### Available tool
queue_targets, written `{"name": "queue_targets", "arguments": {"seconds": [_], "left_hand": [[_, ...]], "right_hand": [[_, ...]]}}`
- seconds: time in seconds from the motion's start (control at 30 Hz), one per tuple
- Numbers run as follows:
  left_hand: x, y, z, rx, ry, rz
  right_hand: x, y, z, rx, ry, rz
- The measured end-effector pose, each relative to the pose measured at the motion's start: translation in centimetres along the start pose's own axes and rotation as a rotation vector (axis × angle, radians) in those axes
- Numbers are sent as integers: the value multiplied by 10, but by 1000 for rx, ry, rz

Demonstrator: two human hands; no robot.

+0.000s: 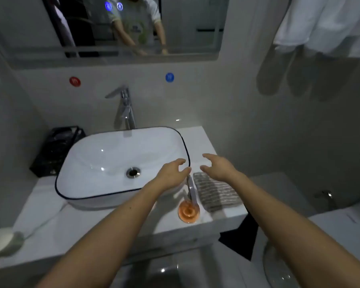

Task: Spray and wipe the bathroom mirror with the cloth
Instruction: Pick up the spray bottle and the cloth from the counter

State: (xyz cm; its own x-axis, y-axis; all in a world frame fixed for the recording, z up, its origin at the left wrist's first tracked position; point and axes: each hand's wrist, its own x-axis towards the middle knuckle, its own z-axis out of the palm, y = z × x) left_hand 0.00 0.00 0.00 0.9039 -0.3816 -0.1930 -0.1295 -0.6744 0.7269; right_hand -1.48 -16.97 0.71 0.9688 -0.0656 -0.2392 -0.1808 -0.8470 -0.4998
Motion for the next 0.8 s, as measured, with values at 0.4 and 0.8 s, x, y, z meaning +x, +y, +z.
{"name": "queue_targets", "arguments": {"seconds": [0.4,0.8], "left_hand": [[-15,-5,91,-367,274,-254],[-6,-33,122,-453,308,-179]], "right_hand": [[13,99,33,-12,-173,-69],[38,144,83,-163,-217,-192]]}}
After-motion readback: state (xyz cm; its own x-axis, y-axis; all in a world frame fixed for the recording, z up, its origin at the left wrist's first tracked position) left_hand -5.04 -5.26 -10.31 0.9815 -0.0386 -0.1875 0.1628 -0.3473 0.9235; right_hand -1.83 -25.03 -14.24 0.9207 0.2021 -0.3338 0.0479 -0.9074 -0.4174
